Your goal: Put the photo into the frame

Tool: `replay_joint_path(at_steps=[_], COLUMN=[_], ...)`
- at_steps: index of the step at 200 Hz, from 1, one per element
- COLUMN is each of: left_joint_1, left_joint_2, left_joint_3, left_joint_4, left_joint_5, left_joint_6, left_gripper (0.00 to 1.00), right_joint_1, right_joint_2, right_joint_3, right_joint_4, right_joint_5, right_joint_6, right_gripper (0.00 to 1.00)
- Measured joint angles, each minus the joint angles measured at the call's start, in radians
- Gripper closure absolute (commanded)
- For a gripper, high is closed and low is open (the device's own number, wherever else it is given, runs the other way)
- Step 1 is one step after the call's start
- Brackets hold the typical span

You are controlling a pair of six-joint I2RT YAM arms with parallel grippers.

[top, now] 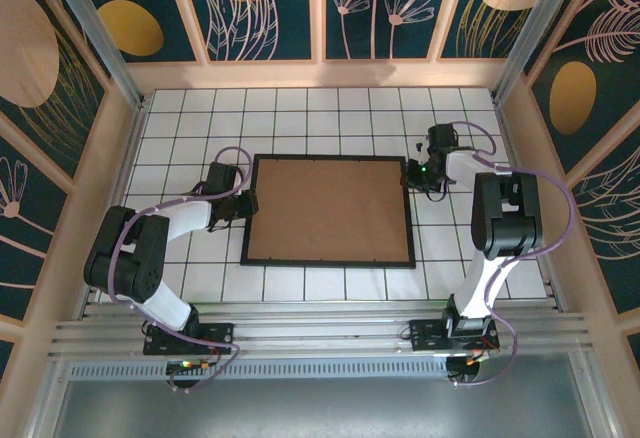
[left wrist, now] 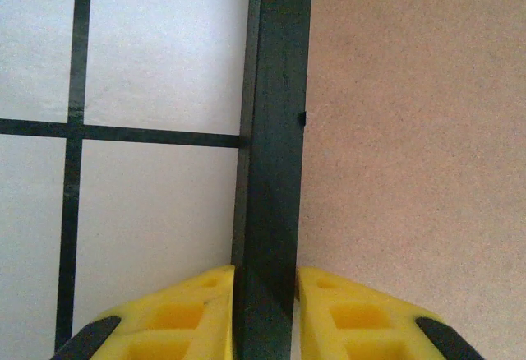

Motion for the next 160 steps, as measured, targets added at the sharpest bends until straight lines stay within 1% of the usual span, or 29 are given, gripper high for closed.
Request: replay_joint_path(at_steps=[40, 107, 160], left_joint_1=[0.000, 0.000, 0.000], left_joint_2=[0.001, 0.001, 0.001], left_joint_3=[0.000, 0.000, 0.000], left_joint_4=[0.002, 0.002, 0.005], left_joint_5=[0.000, 0.002, 0.004], left_joint_6=[0.000, 0.000, 0.002], left_gripper=[0.75, 0.75, 0.75], right_joint_1=[0.006, 0.004, -0.031], right_joint_2=[-0.001, -0.011, -0.022], right_joint_3=[0.000, -0.003, -0.003], right_joint_4=[0.000, 0.000, -0.023], right_joint_5=[0.008, 0.013, 0.008], right_joint_6=[-0.008, -0.017, -0.014], right_gripper=[0.72, 0.75, 0.73])
